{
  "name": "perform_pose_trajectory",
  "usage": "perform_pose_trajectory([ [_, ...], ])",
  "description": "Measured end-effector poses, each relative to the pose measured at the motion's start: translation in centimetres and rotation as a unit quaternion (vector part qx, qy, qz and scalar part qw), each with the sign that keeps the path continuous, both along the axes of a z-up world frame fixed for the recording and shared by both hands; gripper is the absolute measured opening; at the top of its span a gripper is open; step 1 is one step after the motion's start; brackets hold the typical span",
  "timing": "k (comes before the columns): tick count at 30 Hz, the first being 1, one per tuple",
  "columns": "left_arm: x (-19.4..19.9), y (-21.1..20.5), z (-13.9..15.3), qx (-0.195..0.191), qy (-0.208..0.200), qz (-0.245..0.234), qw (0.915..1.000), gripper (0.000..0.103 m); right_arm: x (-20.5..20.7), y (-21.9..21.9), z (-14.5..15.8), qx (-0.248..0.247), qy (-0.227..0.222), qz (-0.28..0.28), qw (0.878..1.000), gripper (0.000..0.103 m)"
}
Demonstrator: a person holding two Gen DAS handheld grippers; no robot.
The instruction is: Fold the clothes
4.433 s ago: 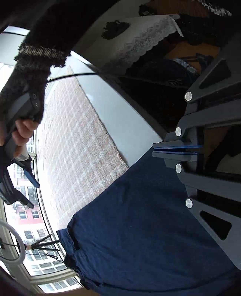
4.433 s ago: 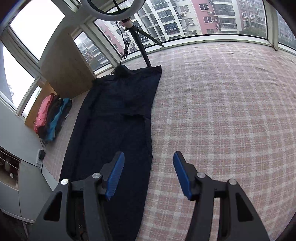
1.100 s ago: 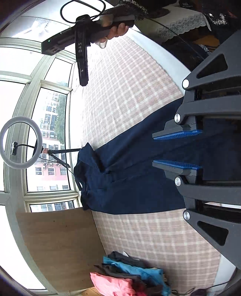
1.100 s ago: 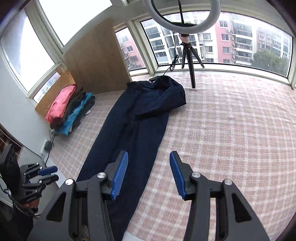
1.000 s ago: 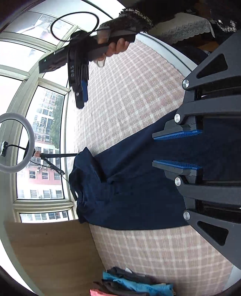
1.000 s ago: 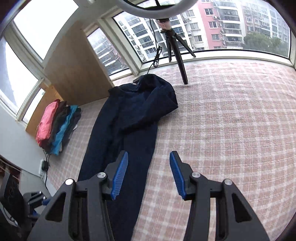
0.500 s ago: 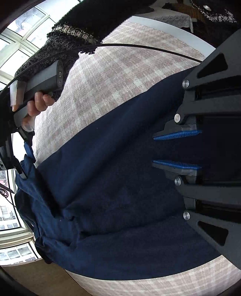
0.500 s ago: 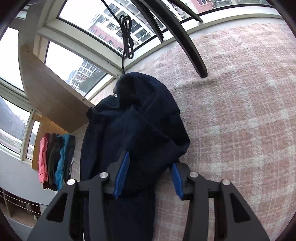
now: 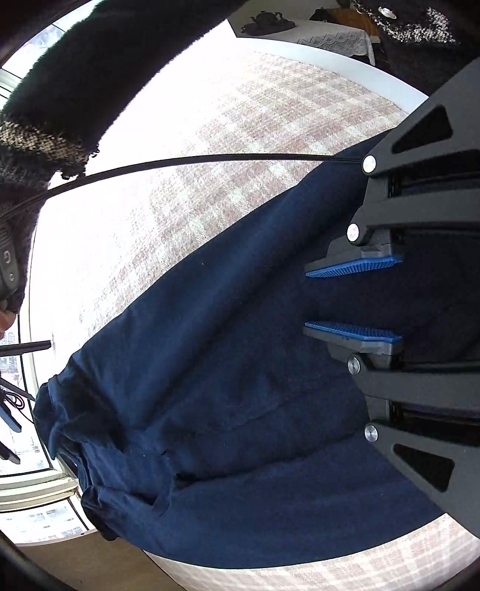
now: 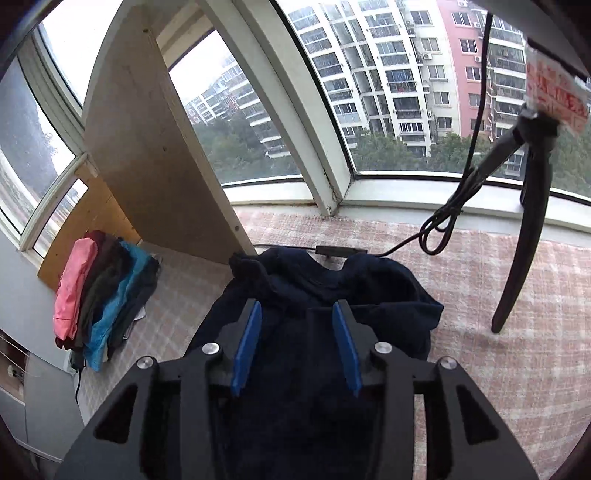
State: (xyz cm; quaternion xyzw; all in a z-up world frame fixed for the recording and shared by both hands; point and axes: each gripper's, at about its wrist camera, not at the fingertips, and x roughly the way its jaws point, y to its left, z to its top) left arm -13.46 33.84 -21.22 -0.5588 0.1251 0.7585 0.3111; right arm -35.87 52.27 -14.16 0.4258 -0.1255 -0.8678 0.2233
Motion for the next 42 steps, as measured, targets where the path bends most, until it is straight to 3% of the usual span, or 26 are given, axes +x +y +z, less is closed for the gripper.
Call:
perform_pose_trajectory([
  [6,-2.7,-1.3,4.0,0.038,0.034,0.017,0.9986,0.025,2.0,5.6,-3.6,0.088,-0.021,-0.06,0.994,0.046],
  [8,-5.7,-1.7,5.1,0.05,0.054,0.035,0.9967,0.033,1.0,6.1,-4.8,0.077,-0.031,-0.064,0.995,0.046],
  [11,-11.4,-2.1,5.5,0.046,0.075,0.07,0.9936,0.032,-0.4,6.9,-6.5,0.057,-0.045,-0.069,0.995,0.046],
  [15,-19.3,-1.6,4.2,0.066,0.052,0.113,0.99,0.032,-2.4,7.9,-8.9,0.03,-0.064,-0.076,0.995,0.046],
  [19,-23.6,-0.4,2.8,0.032,0.076,0.136,0.9872,0.032,-3.3,7.8,-9.3,0.015,-0.06,-0.068,0.996,0.046],
  [25,-20.4,0.6,2.2,0.04,0.083,0.09,0.9917,0.033,-4.2,7.4,-9.8,-0.012,-0.054,-0.048,0.997,0.043],
  [27,-19.0,0.9,1.6,0.025,0.084,0.075,0.9933,0.033,-4.6,7.2,-9.9,-0.021,-0.052,-0.041,0.998,0.017],
  [29,-18.5,0.8,1.1,0.011,0.084,0.074,0.9937,0.033,-4.9,7.1,-10.1,-0.03,-0.05,-0.035,0.998,0.01],
  [32,-18.9,0.5,0.5,0.007,0.077,0.082,0.9937,0.033,-4.2,6.1,-7.1,0.04,0.03,-0.057,0.997,0.009],
  [35,-19.6,0.5,-0.4,0.0,0.072,0.09,0.9933,0.034,-5.2,5.2,-5.6,0.101,0.056,-0.079,0.99,0.012],
  [38,-19.8,0.6,-0.3,0.0,0.078,0.093,0.9926,0.036,-6.0,5.0,-5.3,0.102,0.027,-0.065,0.992,0.02],
  [40,-20.1,0.8,0.5,-0.007,0.098,0.091,0.9909,0.035,-5.1,5.7,-4.2,0.09,0.036,-0.075,0.992,0.028],
  [42,-21.1,0.7,1.4,-0.002,0.11,0.091,0.9898,0.037,-3.4,7.1,-3.6,0.063,0.032,-0.08,0.994,0.044],
])
